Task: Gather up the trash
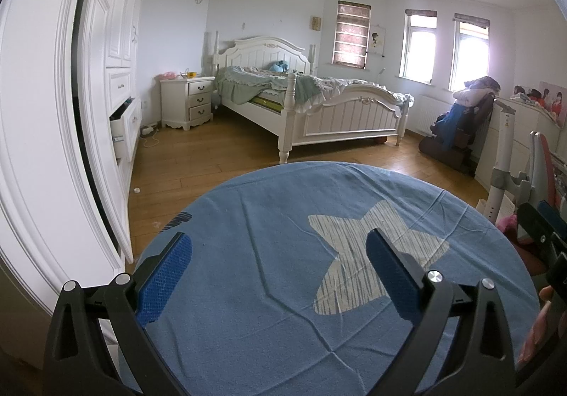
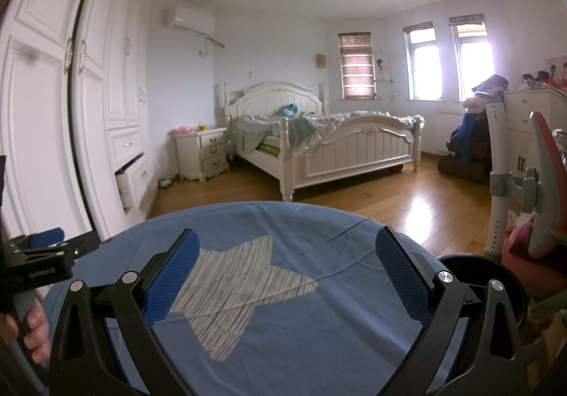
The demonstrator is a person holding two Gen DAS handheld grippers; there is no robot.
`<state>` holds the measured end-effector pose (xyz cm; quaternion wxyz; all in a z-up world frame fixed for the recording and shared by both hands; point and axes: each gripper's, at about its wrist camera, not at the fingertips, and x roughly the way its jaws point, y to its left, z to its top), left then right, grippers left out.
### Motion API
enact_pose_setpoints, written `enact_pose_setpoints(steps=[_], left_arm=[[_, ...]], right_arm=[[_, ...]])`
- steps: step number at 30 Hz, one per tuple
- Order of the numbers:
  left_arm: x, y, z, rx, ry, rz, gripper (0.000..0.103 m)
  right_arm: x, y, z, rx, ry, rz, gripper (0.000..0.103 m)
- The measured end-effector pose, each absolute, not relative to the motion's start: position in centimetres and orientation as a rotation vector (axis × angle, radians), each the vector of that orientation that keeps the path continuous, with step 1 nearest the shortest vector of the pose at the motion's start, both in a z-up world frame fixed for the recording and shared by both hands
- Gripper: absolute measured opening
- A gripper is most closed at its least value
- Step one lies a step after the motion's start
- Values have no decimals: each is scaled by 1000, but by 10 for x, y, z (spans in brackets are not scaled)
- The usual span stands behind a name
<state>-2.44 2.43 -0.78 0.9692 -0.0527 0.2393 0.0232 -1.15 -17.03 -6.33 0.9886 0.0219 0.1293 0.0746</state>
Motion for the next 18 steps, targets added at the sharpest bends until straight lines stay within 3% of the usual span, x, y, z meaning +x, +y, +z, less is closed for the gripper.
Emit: enact_pose_setpoints(steps=[18], left_arm=[[-24,25,-8,-105,480,47,98]], right_arm=[[-11,-173,-62,43,261,151,98]])
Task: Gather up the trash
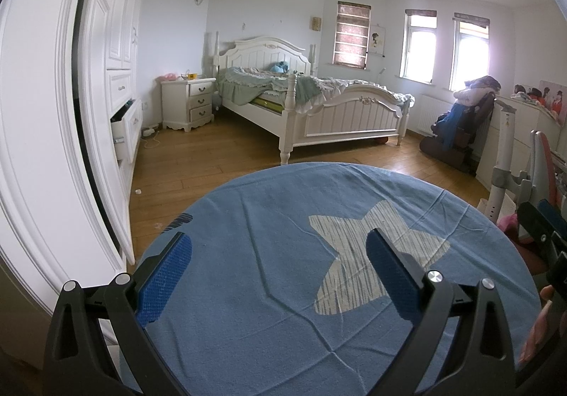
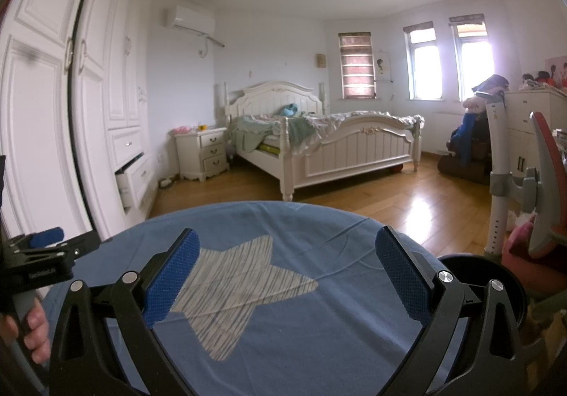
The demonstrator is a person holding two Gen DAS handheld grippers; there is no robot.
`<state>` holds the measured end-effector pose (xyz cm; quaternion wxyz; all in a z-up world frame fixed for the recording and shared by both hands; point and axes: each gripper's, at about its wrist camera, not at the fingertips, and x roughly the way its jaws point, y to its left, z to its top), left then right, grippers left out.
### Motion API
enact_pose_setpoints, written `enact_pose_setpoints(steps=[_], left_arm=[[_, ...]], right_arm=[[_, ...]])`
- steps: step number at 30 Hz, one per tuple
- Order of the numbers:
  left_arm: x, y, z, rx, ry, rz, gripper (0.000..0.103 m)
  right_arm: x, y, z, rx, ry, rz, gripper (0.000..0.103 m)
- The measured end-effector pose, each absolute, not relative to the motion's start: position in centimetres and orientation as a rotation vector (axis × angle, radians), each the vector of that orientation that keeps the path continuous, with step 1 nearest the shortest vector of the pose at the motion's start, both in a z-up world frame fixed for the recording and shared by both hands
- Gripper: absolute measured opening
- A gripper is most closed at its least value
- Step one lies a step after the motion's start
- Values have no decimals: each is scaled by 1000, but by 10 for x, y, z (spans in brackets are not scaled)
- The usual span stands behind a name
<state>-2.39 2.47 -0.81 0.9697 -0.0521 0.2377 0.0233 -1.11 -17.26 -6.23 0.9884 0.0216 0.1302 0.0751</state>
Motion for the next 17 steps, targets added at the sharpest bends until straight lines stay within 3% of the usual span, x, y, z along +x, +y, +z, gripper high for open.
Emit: enact_pose_setpoints(steps=[17], left_arm=[[-25,37,-5,-109,477,50,98]], right_arm=[[-11,-176,-62,41,262,153,98]])
